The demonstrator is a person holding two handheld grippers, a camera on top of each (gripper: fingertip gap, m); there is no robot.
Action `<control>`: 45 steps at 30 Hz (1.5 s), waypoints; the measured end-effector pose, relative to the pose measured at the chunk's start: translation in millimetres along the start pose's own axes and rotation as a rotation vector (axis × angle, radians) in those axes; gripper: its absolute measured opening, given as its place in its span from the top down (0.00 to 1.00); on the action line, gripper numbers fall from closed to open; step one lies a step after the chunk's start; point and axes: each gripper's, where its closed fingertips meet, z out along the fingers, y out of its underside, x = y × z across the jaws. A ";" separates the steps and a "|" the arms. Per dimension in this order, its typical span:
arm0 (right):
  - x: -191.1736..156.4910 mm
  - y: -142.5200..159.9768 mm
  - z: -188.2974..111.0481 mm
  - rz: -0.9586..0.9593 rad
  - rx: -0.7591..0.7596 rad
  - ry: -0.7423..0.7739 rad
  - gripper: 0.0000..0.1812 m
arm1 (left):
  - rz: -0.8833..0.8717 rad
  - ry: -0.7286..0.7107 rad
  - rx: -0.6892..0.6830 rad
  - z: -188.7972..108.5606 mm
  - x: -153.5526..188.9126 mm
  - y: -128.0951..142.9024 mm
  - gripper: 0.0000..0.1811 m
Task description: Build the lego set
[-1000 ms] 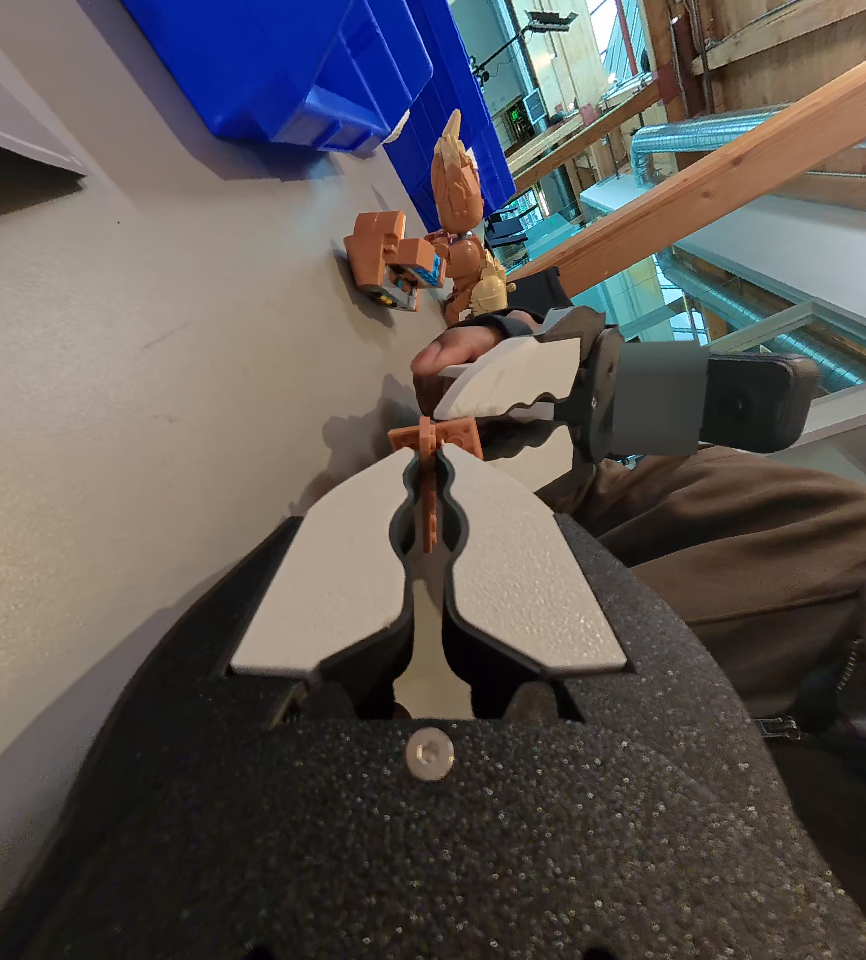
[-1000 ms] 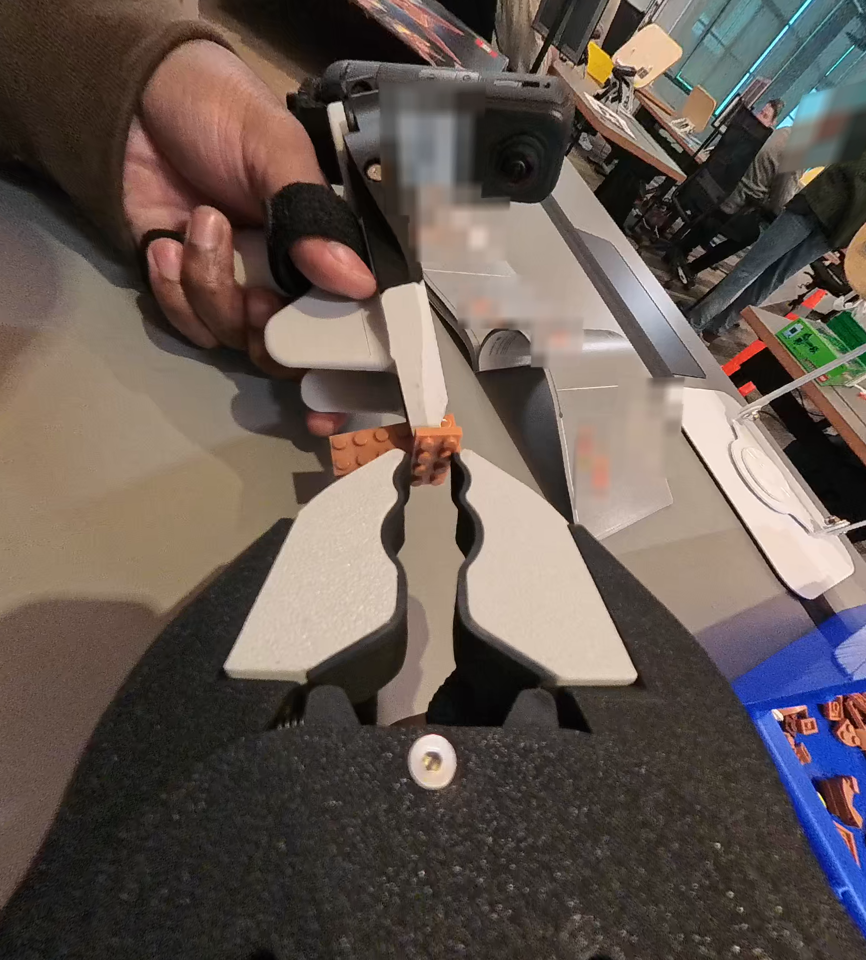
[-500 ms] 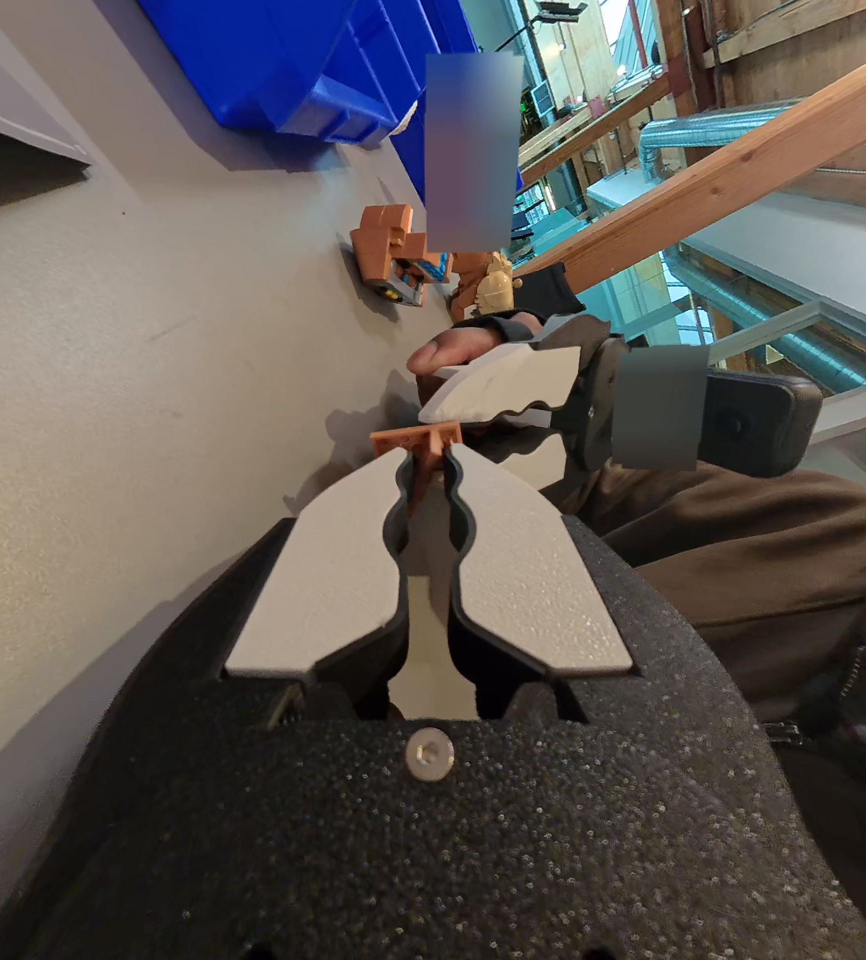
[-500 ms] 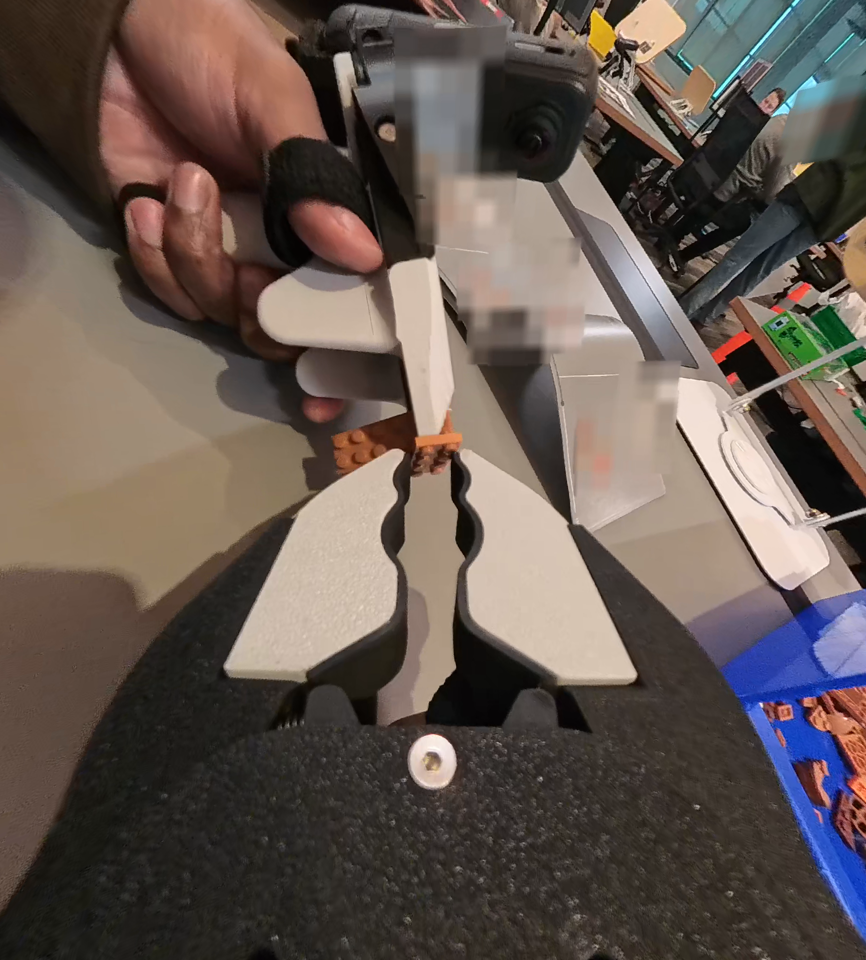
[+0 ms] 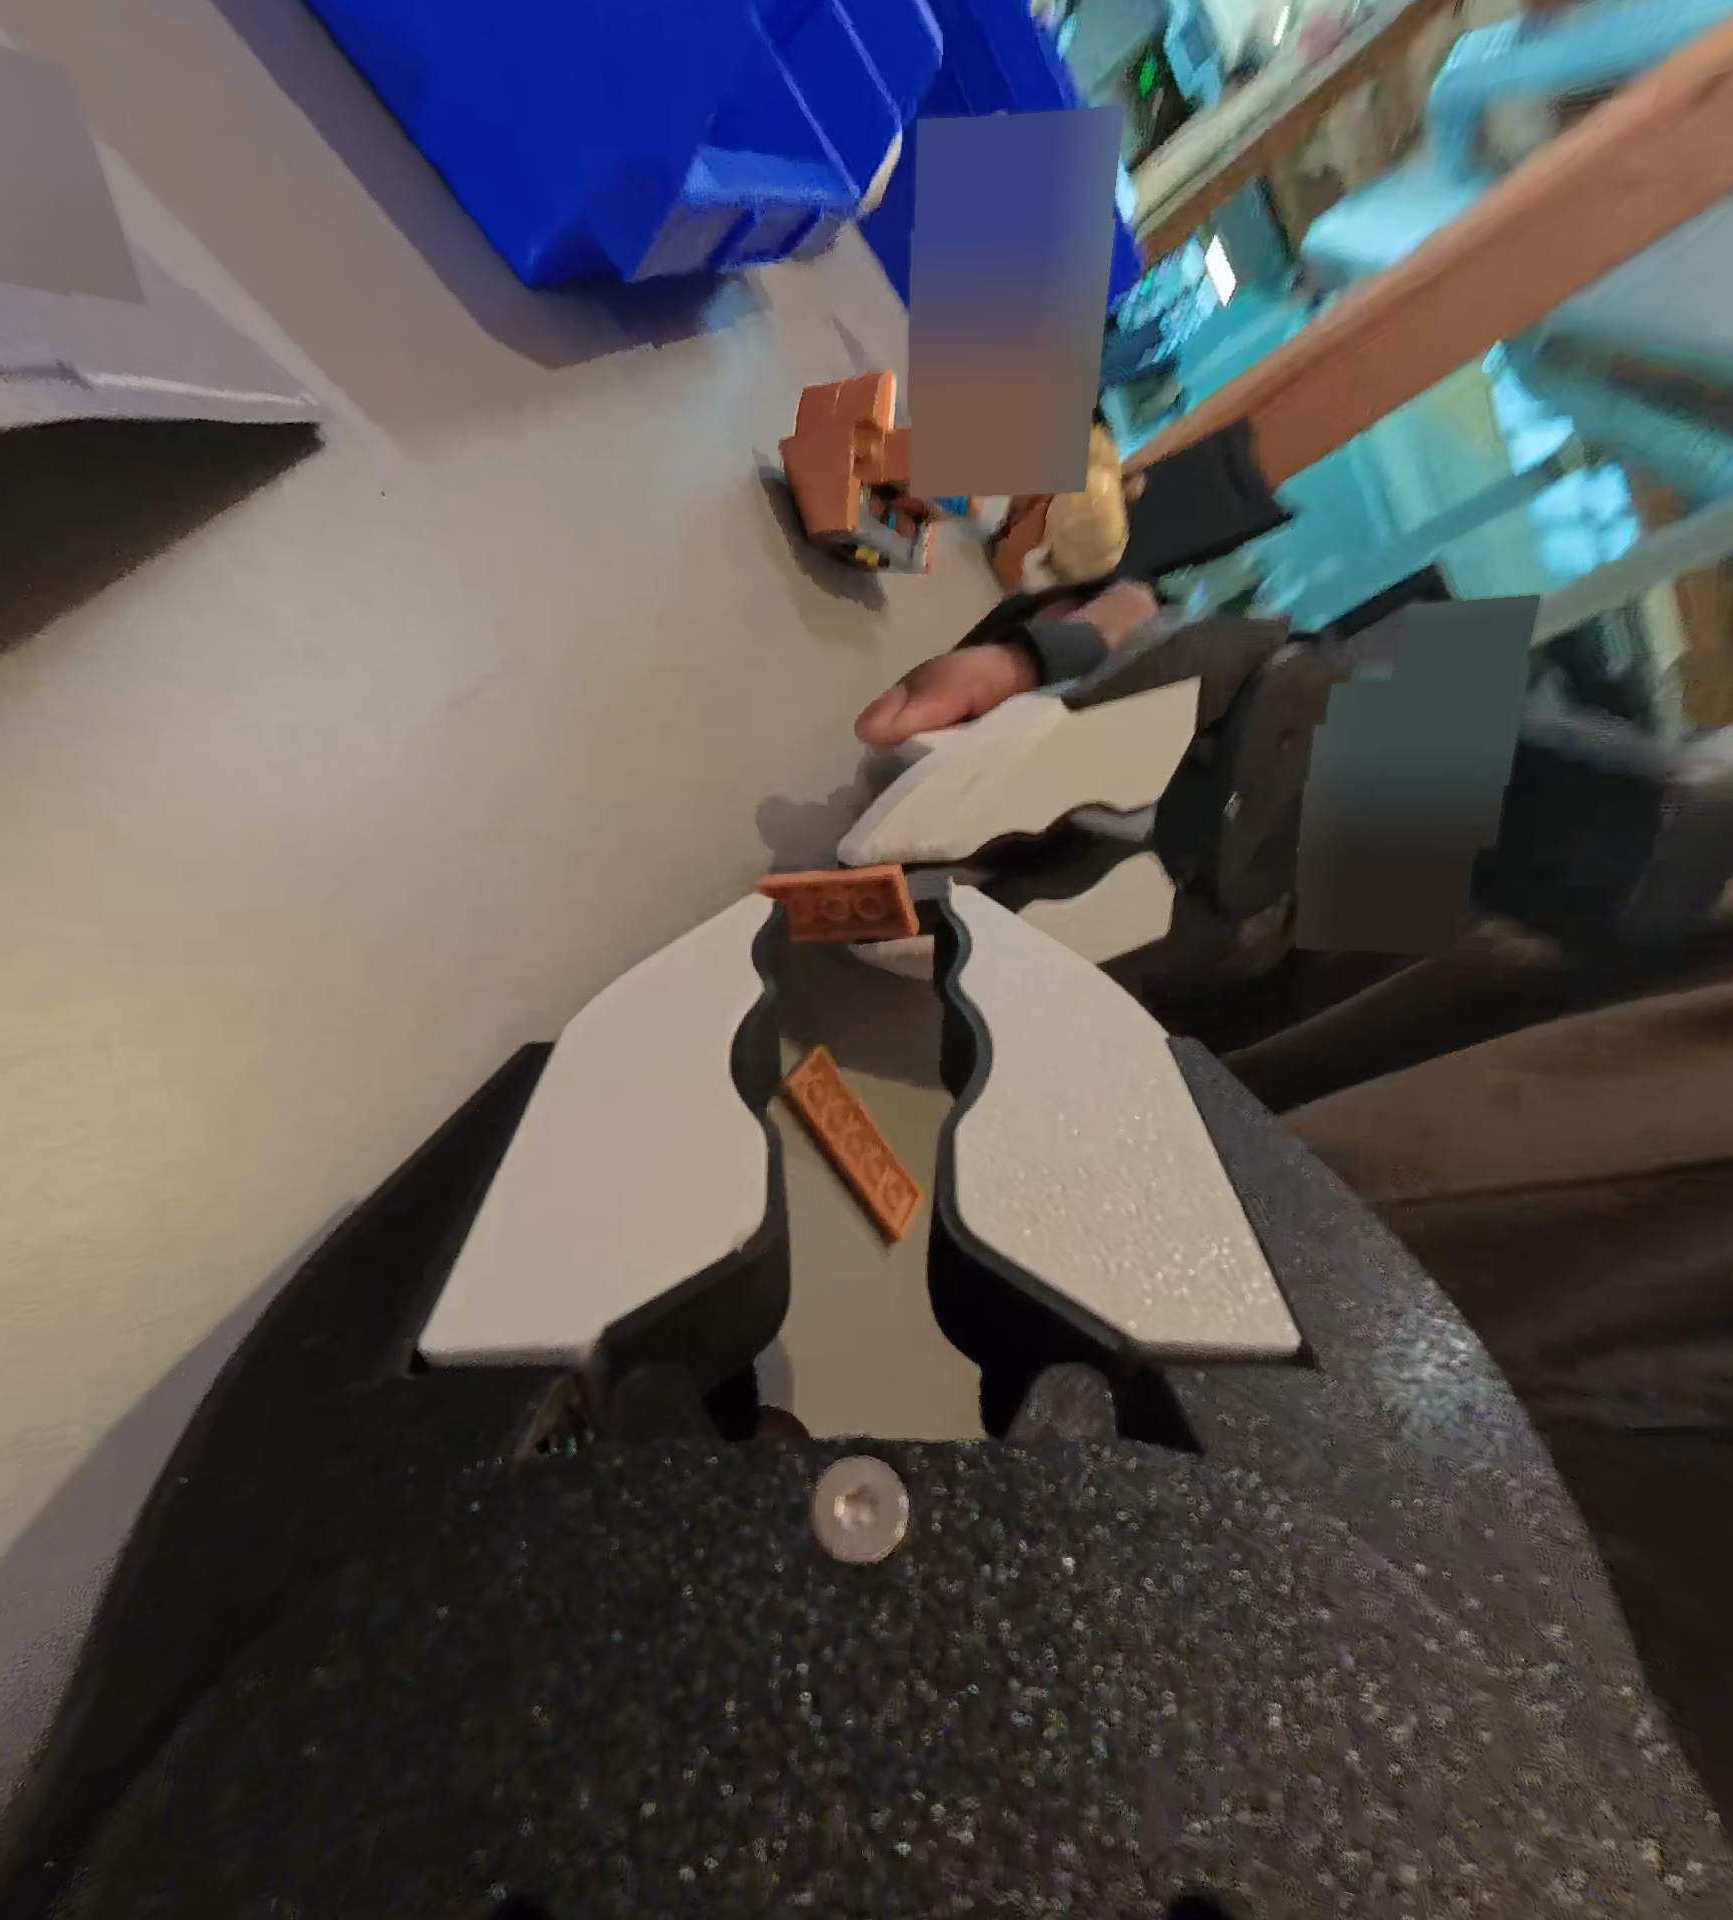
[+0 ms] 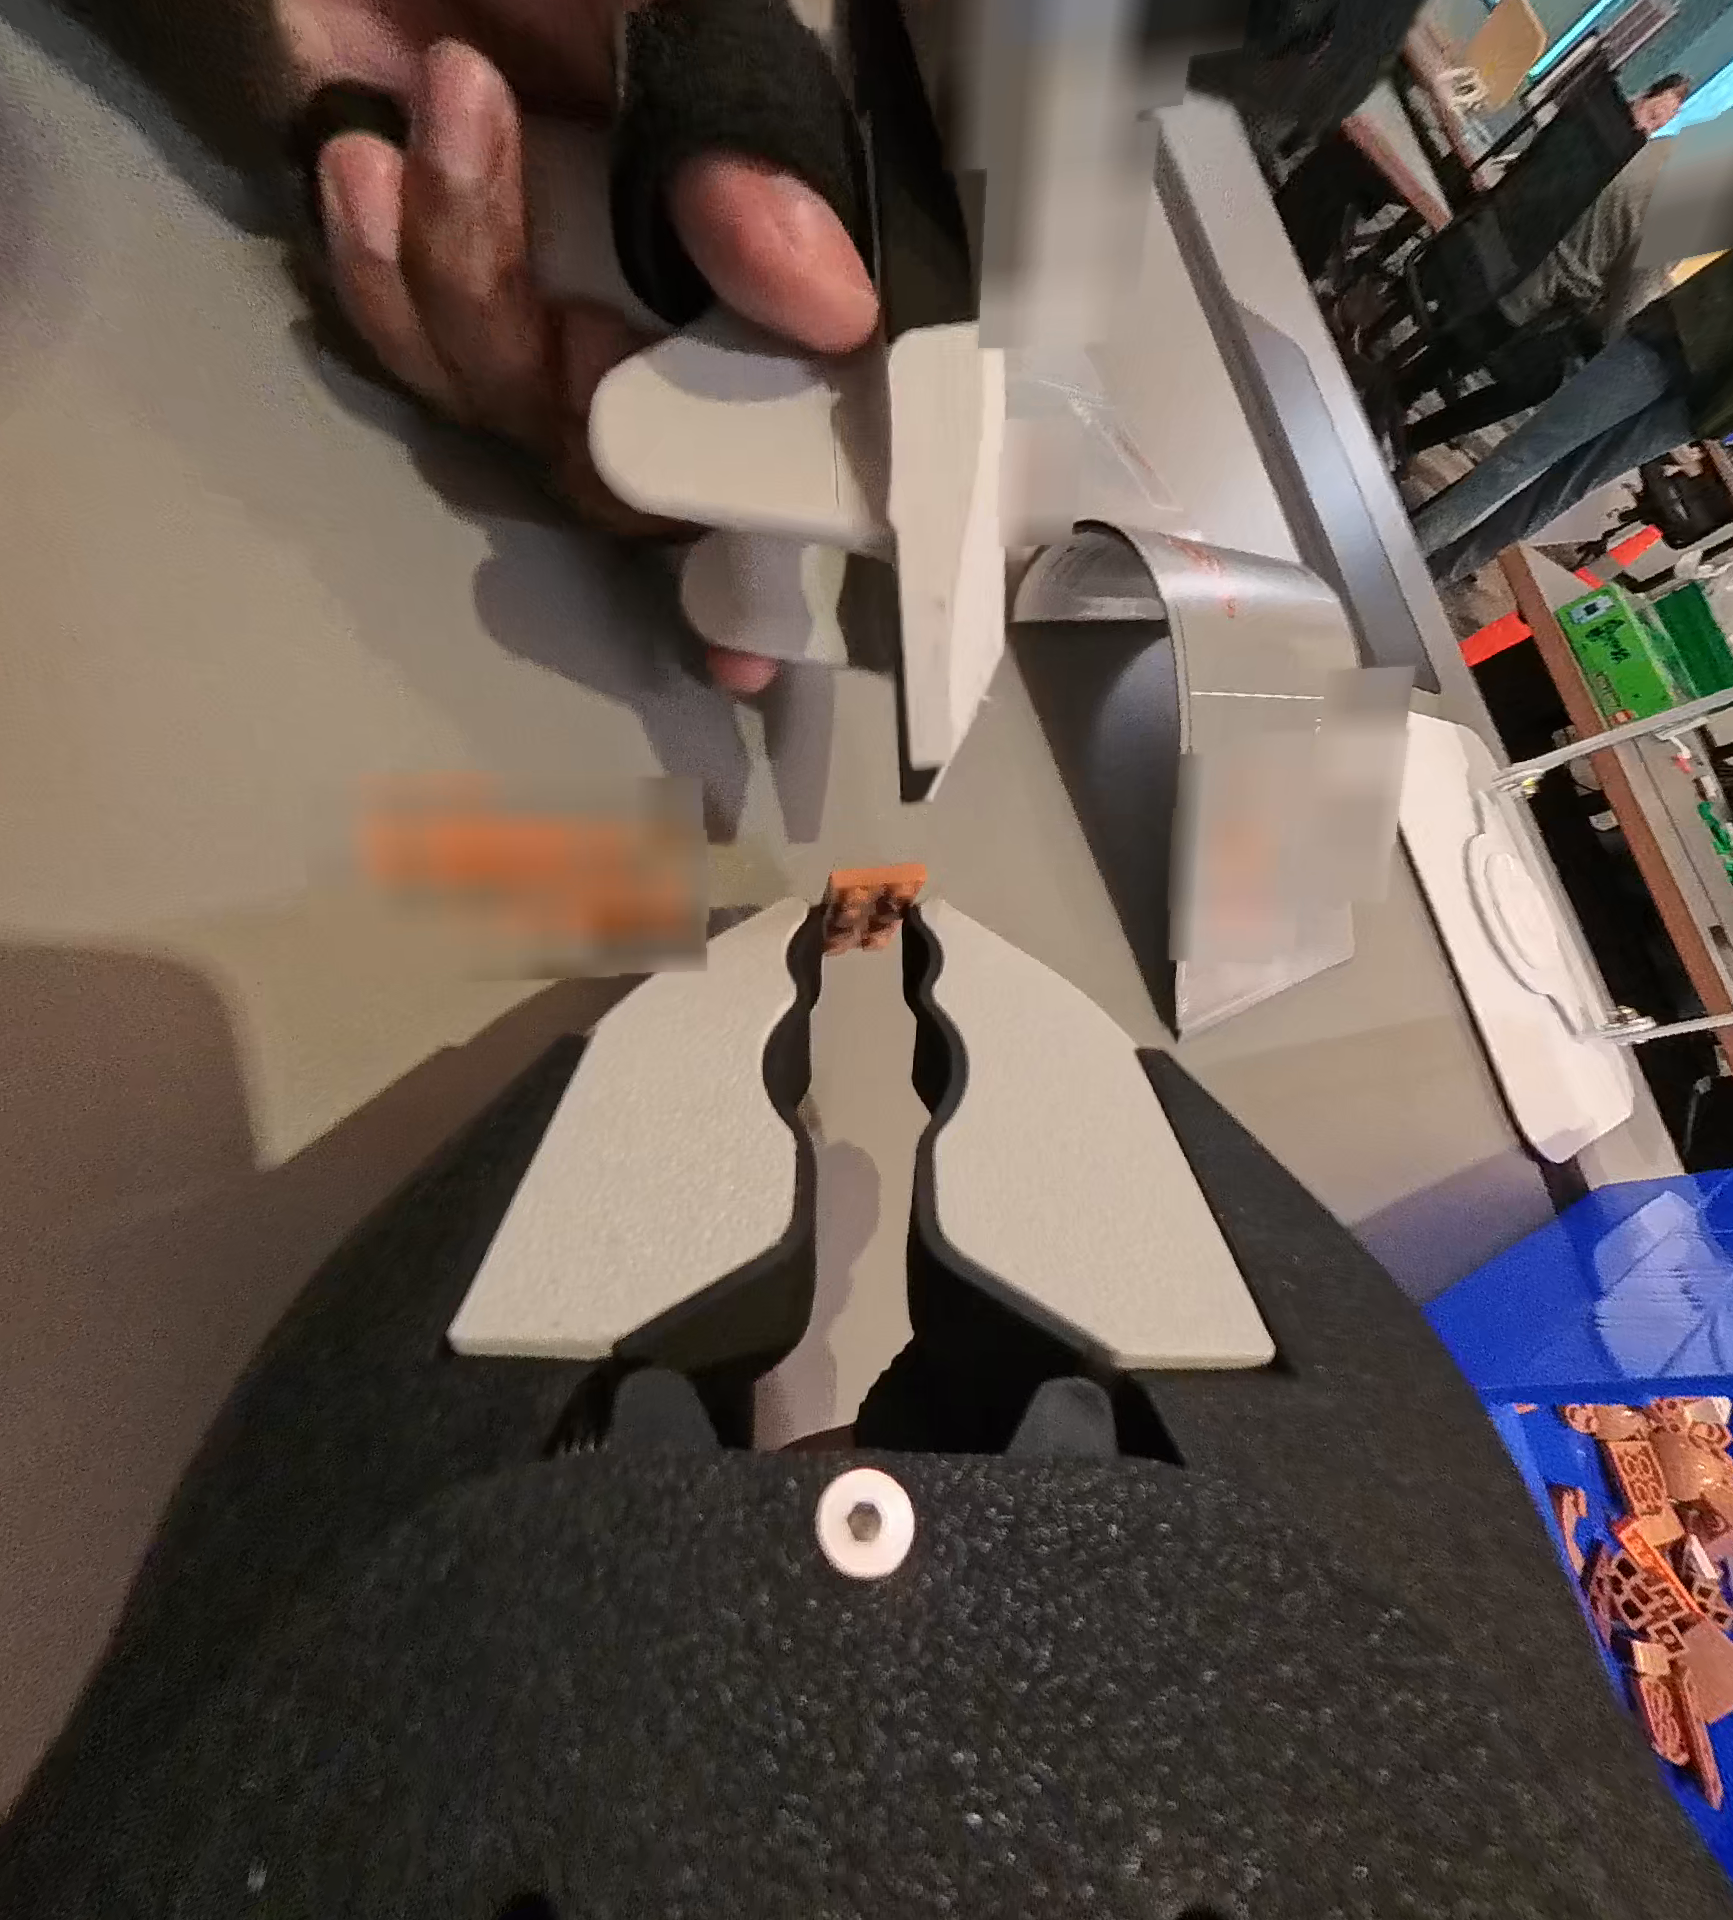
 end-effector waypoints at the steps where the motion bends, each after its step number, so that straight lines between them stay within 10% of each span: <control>1: -3.7 3.2 0.1 -0.004 -0.020 -0.025 0.92 | 0.057 -0.028 -0.044 -1.2 -2.1 4.8 0.85; 11: -26.9 9.2 -3.2 -0.173 -0.144 -0.188 0.92 | 0.382 -0.121 -0.358 -0.5 1.2 49.7 0.83; 20: -35.2 6.9 -11.6 -0.268 -0.155 -0.289 0.86 | 0.360 -0.111 -0.299 -12.0 -3.5 36.1 0.83; 36: -62.4 -4.9 1.0 -0.306 -0.235 -0.894 0.80 | 0.391 0.028 -0.190 -33.5 3.3 15.3 0.83; 45: -54.1 -22.9 14.3 -0.060 -0.134 -0.764 0.90 | 0.473 0.034 -0.139 -45.0 -0.6 7.8 0.83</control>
